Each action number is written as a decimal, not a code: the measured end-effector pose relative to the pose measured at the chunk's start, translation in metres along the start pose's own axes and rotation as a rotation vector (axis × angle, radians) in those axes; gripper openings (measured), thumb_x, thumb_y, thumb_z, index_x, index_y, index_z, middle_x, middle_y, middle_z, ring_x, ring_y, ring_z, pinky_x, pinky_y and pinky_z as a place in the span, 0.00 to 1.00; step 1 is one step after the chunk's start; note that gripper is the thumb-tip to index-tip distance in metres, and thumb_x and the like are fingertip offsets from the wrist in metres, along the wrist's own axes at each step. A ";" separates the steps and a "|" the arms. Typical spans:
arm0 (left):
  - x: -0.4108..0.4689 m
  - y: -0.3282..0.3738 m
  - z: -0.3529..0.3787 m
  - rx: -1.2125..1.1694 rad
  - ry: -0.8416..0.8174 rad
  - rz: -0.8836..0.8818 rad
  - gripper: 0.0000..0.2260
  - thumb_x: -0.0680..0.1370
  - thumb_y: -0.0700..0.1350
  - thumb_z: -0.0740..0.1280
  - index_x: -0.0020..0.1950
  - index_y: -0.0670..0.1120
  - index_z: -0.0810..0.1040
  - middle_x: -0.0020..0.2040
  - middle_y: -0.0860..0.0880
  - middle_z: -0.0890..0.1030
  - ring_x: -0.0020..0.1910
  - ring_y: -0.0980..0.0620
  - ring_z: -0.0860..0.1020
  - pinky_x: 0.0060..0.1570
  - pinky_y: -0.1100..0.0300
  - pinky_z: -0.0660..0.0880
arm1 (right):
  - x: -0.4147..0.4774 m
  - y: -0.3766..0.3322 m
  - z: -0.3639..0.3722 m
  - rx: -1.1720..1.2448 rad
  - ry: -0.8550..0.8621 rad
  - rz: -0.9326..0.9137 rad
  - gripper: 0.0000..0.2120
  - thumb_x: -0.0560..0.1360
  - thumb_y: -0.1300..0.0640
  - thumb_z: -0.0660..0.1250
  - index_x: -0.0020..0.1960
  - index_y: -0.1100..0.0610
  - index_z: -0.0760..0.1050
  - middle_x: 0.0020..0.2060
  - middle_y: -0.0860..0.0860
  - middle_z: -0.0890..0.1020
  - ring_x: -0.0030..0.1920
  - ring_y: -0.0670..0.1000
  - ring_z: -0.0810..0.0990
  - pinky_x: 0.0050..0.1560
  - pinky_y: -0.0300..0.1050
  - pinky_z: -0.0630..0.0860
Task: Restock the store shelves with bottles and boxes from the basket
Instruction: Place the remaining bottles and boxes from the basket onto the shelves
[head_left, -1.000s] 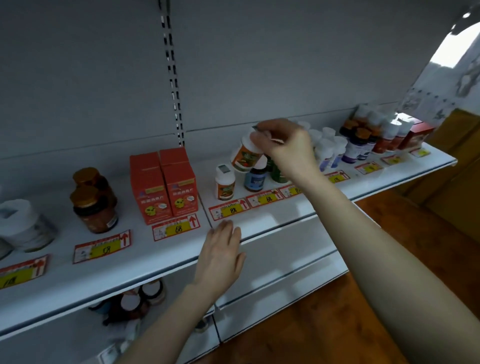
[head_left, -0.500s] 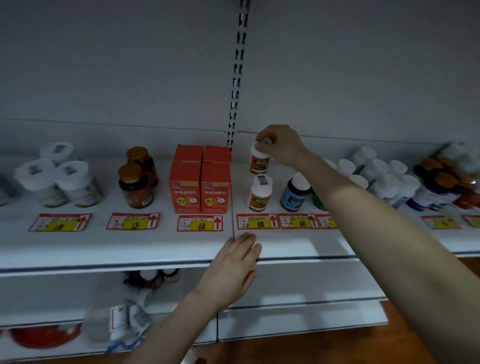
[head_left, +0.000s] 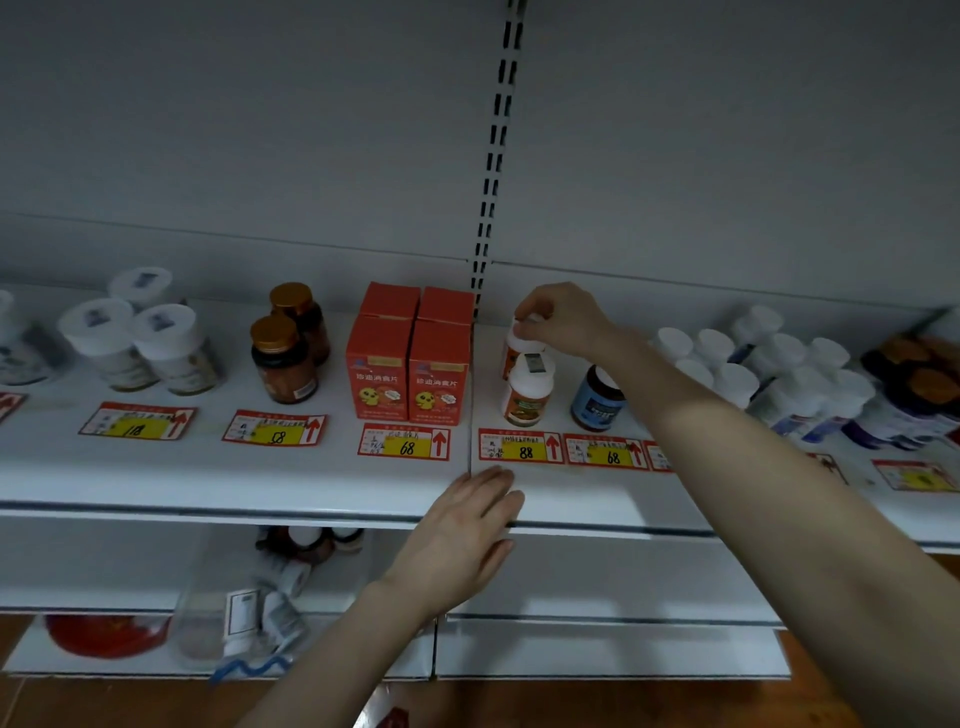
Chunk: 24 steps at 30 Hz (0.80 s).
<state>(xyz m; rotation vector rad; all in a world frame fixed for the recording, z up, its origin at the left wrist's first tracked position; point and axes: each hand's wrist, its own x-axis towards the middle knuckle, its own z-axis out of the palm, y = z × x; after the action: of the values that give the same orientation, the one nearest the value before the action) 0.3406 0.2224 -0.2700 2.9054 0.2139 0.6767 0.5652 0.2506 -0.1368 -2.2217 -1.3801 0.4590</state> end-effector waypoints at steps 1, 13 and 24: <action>0.000 0.000 0.000 -0.001 0.001 -0.001 0.16 0.73 0.52 0.57 0.58 0.47 0.70 0.59 0.45 0.79 0.59 0.47 0.77 0.60 0.53 0.71 | 0.000 0.001 0.000 0.000 -0.003 0.002 0.12 0.73 0.59 0.68 0.55 0.61 0.77 0.57 0.57 0.77 0.58 0.54 0.74 0.51 0.38 0.66; 0.000 0.001 -0.001 -0.010 0.001 -0.012 0.16 0.72 0.52 0.57 0.58 0.47 0.70 0.58 0.45 0.79 0.58 0.48 0.77 0.60 0.54 0.71 | -0.008 0.001 0.004 -0.004 0.029 -0.011 0.11 0.73 0.59 0.68 0.55 0.61 0.77 0.57 0.55 0.78 0.58 0.53 0.74 0.52 0.38 0.67; 0.000 0.001 -0.002 -0.010 -0.018 -0.006 0.15 0.74 0.50 0.58 0.58 0.46 0.71 0.59 0.44 0.78 0.60 0.46 0.76 0.61 0.53 0.71 | -0.010 0.002 0.006 -0.005 0.031 -0.026 0.11 0.75 0.58 0.66 0.56 0.60 0.76 0.57 0.55 0.78 0.58 0.52 0.74 0.49 0.37 0.65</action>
<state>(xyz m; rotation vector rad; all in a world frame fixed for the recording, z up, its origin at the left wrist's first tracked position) 0.3401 0.2215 -0.2681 2.8990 0.2161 0.6480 0.5593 0.2421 -0.1425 -2.2028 -1.3935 0.4112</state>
